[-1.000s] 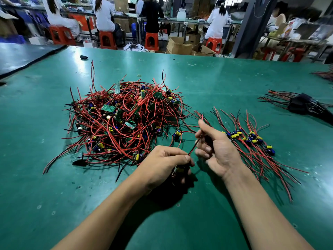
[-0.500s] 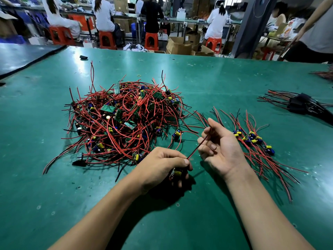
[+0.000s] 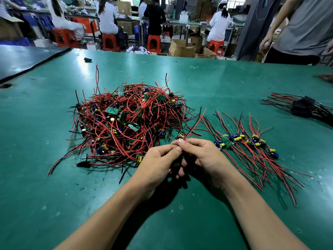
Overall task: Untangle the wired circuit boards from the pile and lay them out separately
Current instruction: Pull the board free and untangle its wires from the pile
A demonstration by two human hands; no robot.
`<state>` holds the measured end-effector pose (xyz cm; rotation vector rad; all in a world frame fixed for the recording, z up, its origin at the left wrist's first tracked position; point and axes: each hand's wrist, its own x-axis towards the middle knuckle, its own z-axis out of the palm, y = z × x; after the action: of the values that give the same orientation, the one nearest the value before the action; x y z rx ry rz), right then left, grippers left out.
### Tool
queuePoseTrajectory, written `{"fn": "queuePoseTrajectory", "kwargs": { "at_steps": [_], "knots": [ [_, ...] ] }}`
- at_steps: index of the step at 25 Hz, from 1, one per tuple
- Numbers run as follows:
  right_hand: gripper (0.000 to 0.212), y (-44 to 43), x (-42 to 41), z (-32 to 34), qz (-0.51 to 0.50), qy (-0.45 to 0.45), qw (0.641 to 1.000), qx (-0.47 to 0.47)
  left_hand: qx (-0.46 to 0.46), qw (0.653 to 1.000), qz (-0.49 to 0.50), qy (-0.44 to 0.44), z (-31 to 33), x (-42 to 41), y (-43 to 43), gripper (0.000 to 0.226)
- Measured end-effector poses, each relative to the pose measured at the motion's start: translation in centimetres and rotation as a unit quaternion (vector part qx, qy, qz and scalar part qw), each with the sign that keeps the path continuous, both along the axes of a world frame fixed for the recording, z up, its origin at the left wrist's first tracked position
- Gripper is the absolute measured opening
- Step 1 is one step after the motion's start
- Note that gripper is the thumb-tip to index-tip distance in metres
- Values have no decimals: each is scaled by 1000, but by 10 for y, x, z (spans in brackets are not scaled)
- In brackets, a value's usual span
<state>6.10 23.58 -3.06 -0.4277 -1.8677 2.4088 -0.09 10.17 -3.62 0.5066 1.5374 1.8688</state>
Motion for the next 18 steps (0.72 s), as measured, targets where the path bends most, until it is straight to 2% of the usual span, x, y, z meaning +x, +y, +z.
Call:
{"fn": "queuePoseTrajectory", "kwargs": {
  "at_steps": [8,12,18],
  "knots": [
    [30,15,-11,-4,-151,1,988,13,-101,986,-39,129,6,2,-4,24],
    [33,35,-6,4,-216,-6,974,-63,-158,964,-77,199,11,2,-6,22],
    [37,40,-1,14,-199,2,951,-237,-169,952,-101,237,16,-3,-8,21]
  ]
}}
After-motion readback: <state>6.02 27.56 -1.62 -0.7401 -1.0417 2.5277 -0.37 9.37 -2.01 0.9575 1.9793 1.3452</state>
